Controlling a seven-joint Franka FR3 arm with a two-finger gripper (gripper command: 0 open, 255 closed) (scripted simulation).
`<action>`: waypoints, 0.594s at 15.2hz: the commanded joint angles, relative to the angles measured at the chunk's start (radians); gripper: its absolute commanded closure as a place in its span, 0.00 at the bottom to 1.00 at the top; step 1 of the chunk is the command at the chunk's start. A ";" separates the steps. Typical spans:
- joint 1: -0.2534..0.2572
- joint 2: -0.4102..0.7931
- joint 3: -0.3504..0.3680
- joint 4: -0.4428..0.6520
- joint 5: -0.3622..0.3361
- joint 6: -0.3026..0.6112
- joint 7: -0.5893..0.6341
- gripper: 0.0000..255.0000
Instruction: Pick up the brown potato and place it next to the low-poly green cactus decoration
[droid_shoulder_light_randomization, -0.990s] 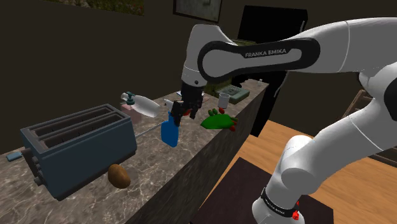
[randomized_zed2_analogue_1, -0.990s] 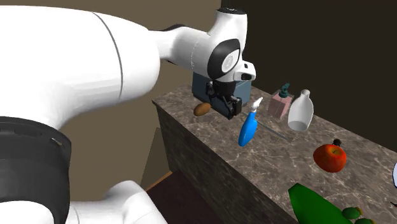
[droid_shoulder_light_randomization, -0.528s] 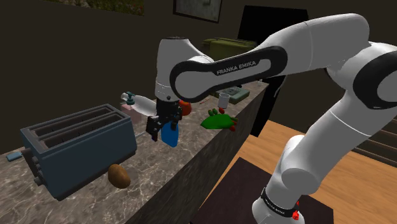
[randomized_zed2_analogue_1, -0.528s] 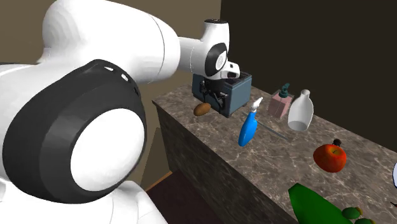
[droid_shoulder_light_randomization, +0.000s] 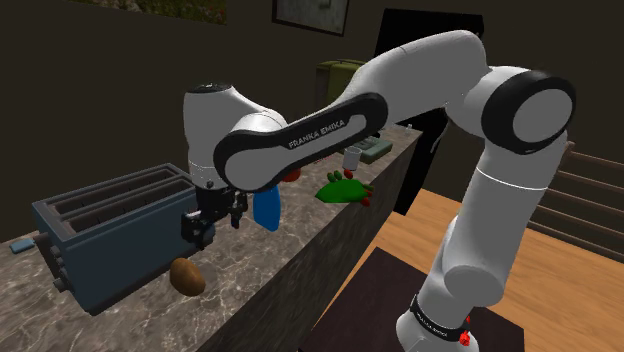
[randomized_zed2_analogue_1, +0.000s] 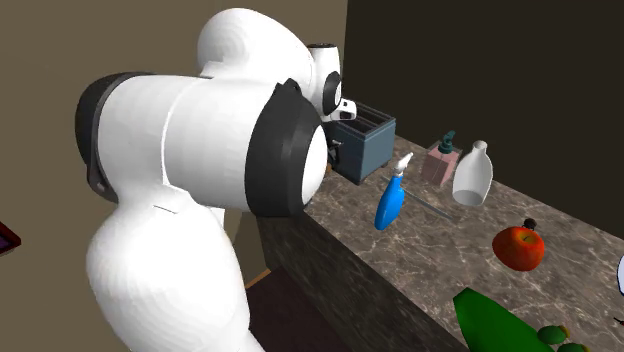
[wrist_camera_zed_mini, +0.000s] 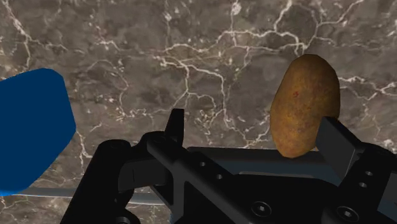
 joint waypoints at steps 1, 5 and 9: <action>0.025 0.089 0.012 0.062 -0.061 -0.001 0.065 0.00; 0.099 0.265 0.006 0.212 -0.169 -0.030 0.168 0.00; 0.135 0.345 -0.008 0.266 -0.212 -0.025 0.204 0.00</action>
